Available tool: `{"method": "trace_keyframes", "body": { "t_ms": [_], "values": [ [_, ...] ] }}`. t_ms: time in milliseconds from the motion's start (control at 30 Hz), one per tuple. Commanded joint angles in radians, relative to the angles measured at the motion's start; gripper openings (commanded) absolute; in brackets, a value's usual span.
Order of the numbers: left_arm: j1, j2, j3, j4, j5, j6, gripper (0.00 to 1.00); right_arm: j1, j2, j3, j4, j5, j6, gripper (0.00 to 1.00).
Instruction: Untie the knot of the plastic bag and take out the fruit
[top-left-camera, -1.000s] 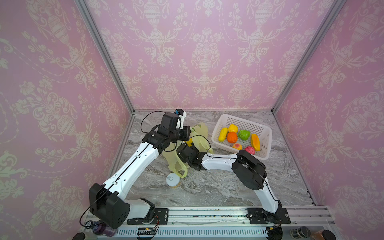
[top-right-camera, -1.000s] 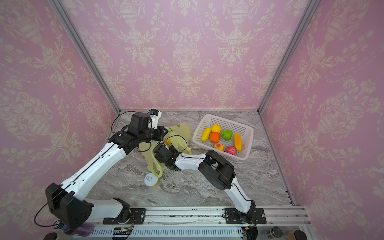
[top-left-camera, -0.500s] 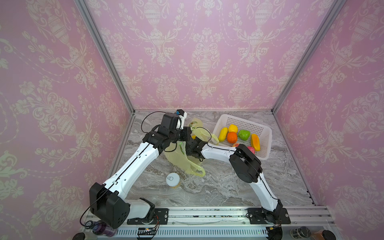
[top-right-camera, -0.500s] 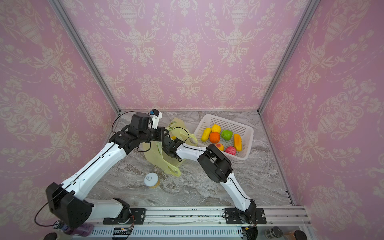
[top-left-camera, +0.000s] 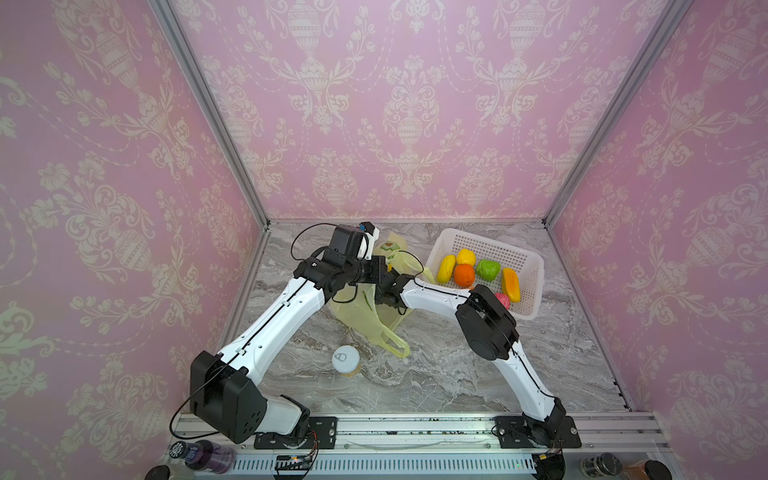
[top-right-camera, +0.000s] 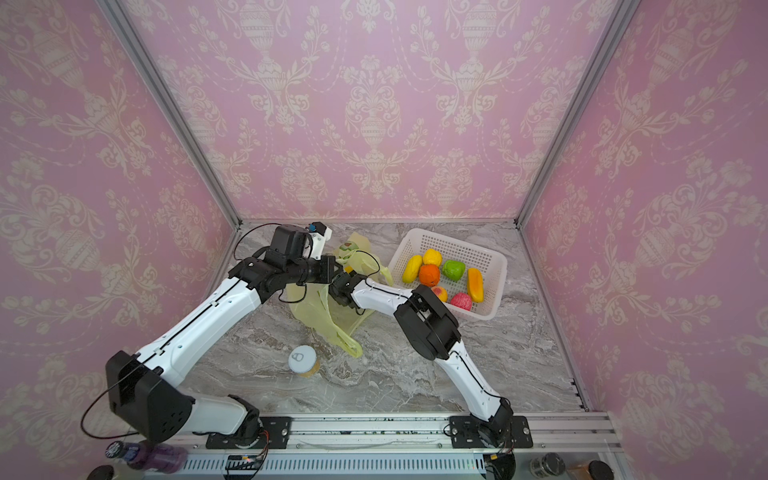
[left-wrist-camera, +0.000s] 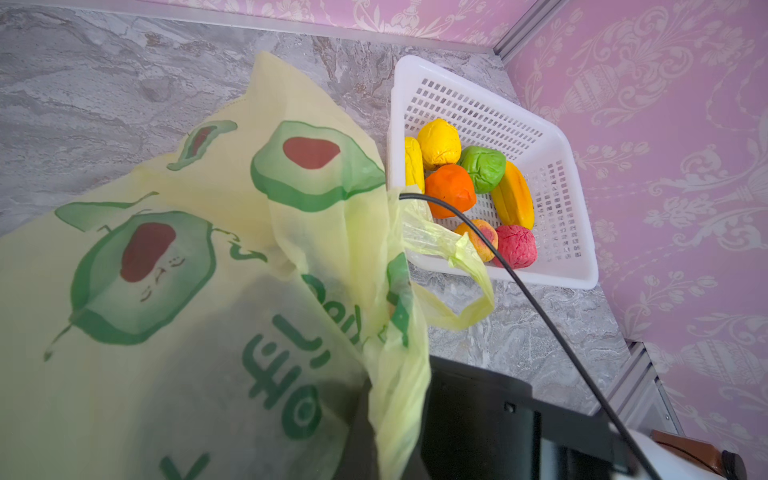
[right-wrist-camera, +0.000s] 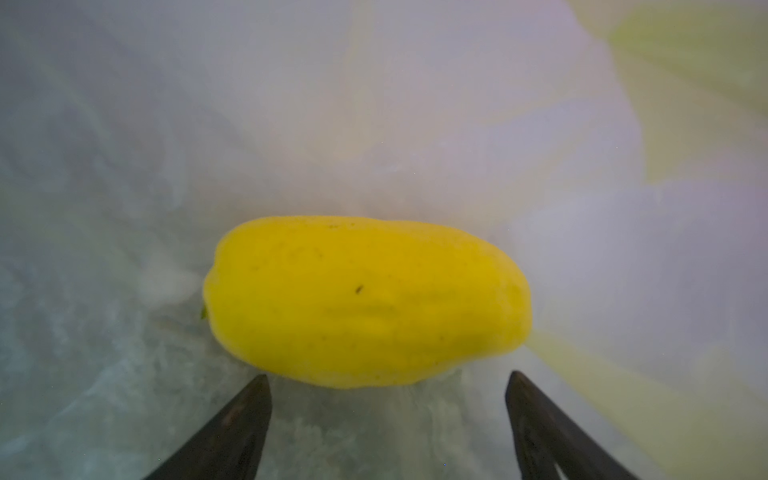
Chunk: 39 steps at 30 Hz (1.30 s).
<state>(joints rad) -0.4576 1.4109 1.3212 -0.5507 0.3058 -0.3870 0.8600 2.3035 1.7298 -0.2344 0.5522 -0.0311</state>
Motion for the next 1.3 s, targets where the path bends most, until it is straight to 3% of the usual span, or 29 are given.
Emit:
{"method": "trace_keyframes", "body": {
  "t_ms": [0, 333, 633, 833, 1000, 1267],
  "values": [
    [-0.006, 0.002, 0.049, -0.044, 0.014, 0.028, 0.00, 0.071, -0.102, -0.094, 0.216, 0.078, -0.125, 0.97],
    [-0.004, -0.211, -0.032, 0.063, -0.121, 0.075, 0.00, 0.107, -0.096, -0.046, 0.171, 0.057, -0.268, 0.97],
    [-0.004, -0.195, -0.027, 0.084, -0.089, 0.120, 0.00, 0.124, 0.008, 0.112, -0.080, -0.023, -0.374, 0.94],
    [-0.004, -0.178, -0.021, 0.076, -0.058, 0.135, 0.00, 0.085, 0.084, 0.227, -0.284, -0.145, -0.351, 0.92],
    [-0.004, -0.189, -0.025, 0.079, -0.056, 0.144, 0.00, 0.051, 0.095, 0.244, -0.351, -0.258, -0.344, 0.94],
    [-0.003, -0.196, -0.028, 0.082, -0.058, 0.148, 0.00, 0.011, 0.128, 0.309, -0.464, -0.326, -0.307, 0.94]
  ]
}}
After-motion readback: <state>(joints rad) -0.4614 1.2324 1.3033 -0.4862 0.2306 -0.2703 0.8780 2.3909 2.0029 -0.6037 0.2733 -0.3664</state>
